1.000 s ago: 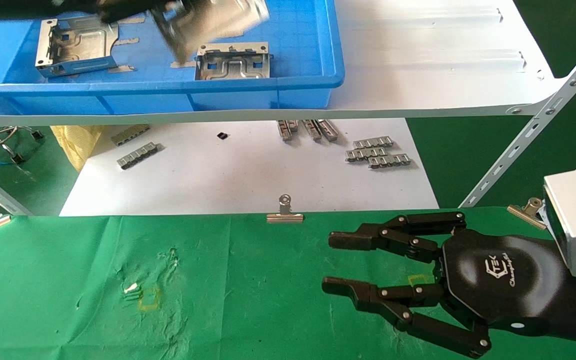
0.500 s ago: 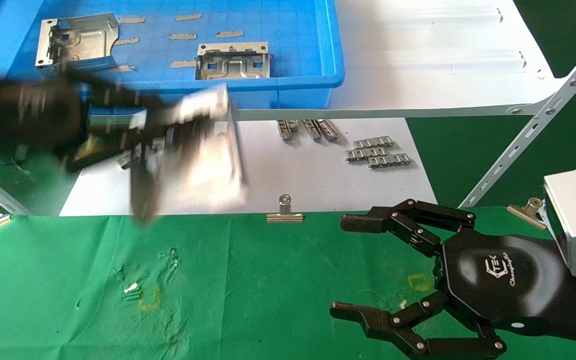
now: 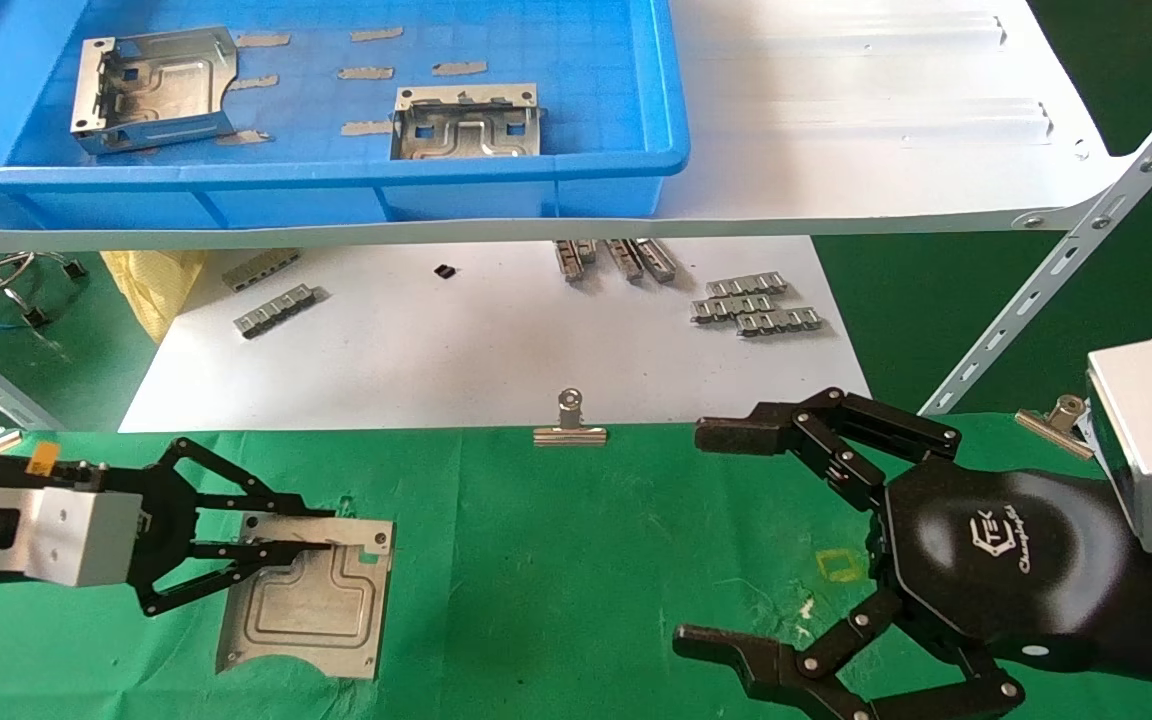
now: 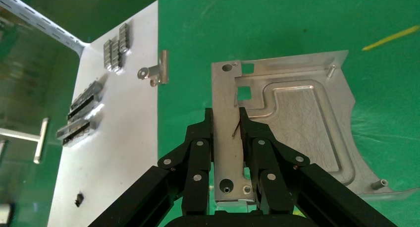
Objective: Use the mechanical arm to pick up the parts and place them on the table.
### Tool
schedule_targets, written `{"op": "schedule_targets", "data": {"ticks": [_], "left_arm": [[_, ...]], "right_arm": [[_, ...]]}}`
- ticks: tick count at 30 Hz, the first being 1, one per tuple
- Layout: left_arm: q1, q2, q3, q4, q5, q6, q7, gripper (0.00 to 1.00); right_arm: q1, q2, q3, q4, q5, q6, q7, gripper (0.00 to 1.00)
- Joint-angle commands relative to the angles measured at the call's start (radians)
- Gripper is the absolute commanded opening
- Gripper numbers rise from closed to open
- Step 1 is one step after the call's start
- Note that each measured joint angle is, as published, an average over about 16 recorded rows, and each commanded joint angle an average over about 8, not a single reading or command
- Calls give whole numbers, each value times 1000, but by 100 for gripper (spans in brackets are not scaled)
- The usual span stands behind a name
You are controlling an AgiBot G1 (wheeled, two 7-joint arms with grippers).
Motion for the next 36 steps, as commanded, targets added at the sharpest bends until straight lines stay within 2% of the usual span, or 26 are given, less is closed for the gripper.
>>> {"op": "schedule_targets", "data": {"ticks": [1,10,11,18,19,30,36], "left_arm": [[12,10,10,31,-7,3,61,0],[22,52,49,203,9,-9,144,1],[22,57,52,219,11,-9,154,8],[12,85,66,293,21,-12,226,94],[10,88,68,301,23,-14,236,100],[-13,116,63,382,7,-7,290,100],[-6,105,33,398,-70,16,166,100]], "right_arm": [[0,0,0,0,0,0,0,100],[0,0,0,0,0,0,0,100],[0,0,0,0,0,0,0,100],[0,0,0,0,0,0,0,100],[0,0,0,0,0,0,0,100],[0,0,0,0,0,0,0,100],[0,0,0,0,0,0,0,100]]}}
